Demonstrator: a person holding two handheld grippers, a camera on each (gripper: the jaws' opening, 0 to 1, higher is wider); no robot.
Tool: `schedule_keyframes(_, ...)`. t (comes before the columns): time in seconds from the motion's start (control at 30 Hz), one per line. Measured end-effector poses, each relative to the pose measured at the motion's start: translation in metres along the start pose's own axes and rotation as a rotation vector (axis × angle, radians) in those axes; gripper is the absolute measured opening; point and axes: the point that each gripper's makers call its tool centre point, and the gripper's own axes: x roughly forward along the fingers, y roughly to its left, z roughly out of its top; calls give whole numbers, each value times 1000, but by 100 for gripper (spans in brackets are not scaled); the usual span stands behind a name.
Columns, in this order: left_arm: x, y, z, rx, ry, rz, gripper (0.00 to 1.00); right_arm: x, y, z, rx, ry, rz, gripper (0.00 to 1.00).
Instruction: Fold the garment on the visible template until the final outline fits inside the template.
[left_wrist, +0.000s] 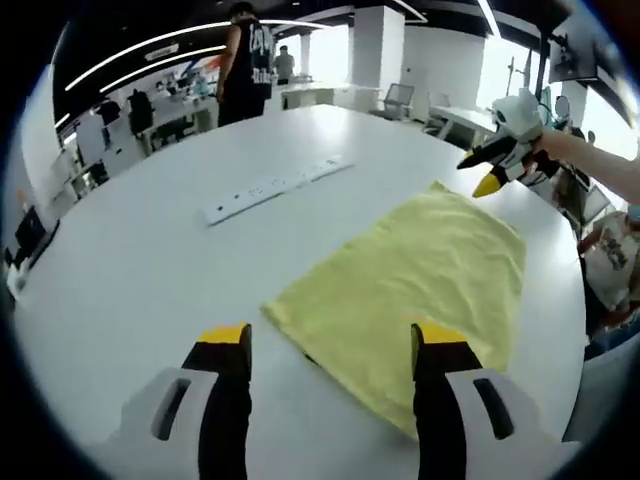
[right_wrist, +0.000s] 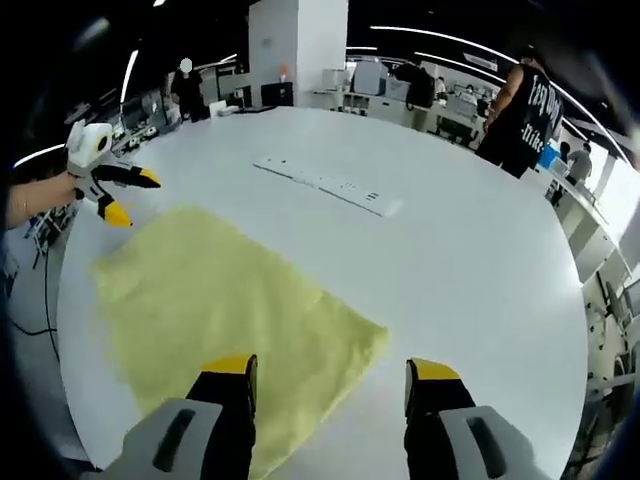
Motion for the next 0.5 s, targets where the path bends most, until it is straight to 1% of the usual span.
schedule_keyframes(0.07,-5,-4,-2,-5,-12,-7,66,-5,7,-4,4,-4,20,60)
schedule_keyframes(0.1,-8,-7,-5,-4,-16,-6,67,-8,10,-7,1,-9,18,60)
schedule_keyframes(0.13,-10,-9,-7,-2,-17,-6,68,-10,13,-9,-23,-11,24,60)
schedule_keyframes(0.2,-15,-13,-11,1,-17,-6,70,-13,18,-16,-37,-1,31,61)
schedule_keyframes(0.23,-17,-17,-14,-4,-23,-16,71,-16,23,-23,-51,17,46,62)
schedule_keyframes(0.3,-23,-22,-17,-13,-33,-25,72,-19,27,-30,-52,23,51,63)
schedule_keyframes(0.37,-27,-27,-20,-16,-42,-32,72,-25,33,-39,-67,42,66,64)
schedule_keyframes(0.4,-30,-29,-22,-18,-50,-34,72,-28,36,-42,-73,43,68,64)
schedule_keyframes(0.5,-35,-34,-30,-11,-48,-34,70,-35,44,-49,-62,37,87,63)
